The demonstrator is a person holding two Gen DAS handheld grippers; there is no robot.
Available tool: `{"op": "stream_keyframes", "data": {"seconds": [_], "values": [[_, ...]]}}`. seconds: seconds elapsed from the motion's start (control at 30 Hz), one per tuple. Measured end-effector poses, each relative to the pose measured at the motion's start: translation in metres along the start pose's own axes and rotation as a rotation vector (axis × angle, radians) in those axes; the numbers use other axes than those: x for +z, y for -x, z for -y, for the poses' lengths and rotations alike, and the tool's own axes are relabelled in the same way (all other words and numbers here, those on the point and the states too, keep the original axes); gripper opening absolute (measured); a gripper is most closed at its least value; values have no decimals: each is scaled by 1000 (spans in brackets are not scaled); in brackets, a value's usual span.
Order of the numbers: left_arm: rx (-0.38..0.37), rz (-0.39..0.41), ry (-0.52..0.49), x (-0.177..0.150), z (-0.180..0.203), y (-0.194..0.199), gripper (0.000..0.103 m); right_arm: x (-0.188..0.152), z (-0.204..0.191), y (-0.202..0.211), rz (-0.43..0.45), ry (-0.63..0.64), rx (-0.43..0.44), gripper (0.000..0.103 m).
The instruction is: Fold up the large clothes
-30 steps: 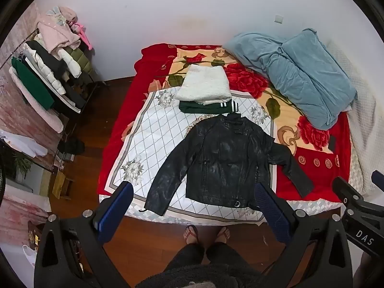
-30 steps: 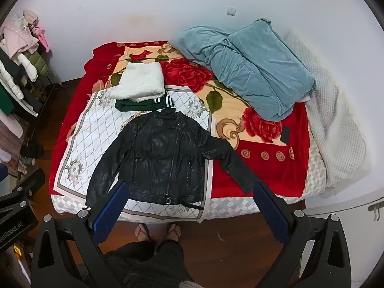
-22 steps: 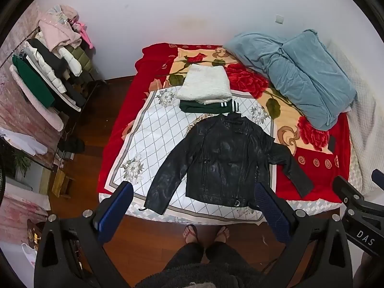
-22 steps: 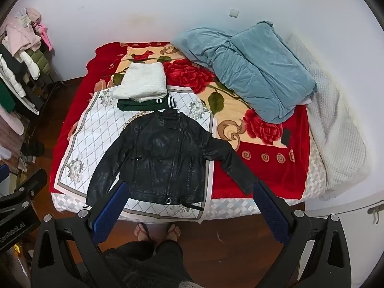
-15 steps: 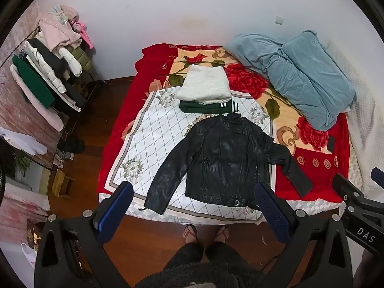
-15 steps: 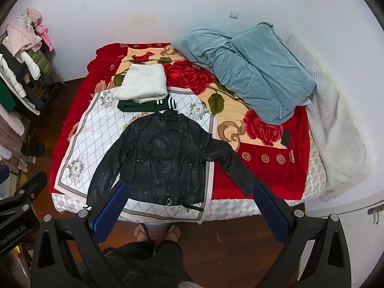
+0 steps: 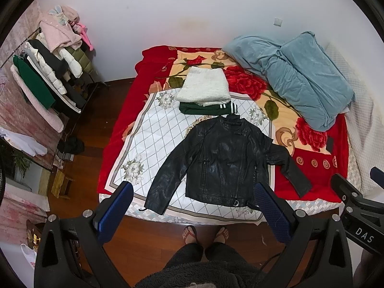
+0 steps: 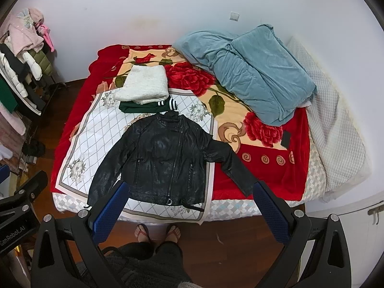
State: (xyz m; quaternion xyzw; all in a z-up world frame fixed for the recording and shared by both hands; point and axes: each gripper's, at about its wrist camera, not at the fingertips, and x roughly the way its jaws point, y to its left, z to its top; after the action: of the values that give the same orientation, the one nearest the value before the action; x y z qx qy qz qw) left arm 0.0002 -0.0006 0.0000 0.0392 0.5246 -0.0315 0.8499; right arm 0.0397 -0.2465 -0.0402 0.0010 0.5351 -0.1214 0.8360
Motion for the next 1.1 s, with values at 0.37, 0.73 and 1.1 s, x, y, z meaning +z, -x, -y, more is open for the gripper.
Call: {"op": "stream_keyframes", "data": {"seconds": [0.37, 0.73, 1.1], "values": [[-1, 4, -1, 2, 3, 8, 103, 4, -4, 7, 2, -6, 8, 103], [-5, 5, 1, 6, 5, 14, 103, 11, -14, 21, 7, -4, 13, 103], [-6, 9, 2, 6, 5, 14, 103, 8, -12, 19, 10, -4, 14, 103]]}}
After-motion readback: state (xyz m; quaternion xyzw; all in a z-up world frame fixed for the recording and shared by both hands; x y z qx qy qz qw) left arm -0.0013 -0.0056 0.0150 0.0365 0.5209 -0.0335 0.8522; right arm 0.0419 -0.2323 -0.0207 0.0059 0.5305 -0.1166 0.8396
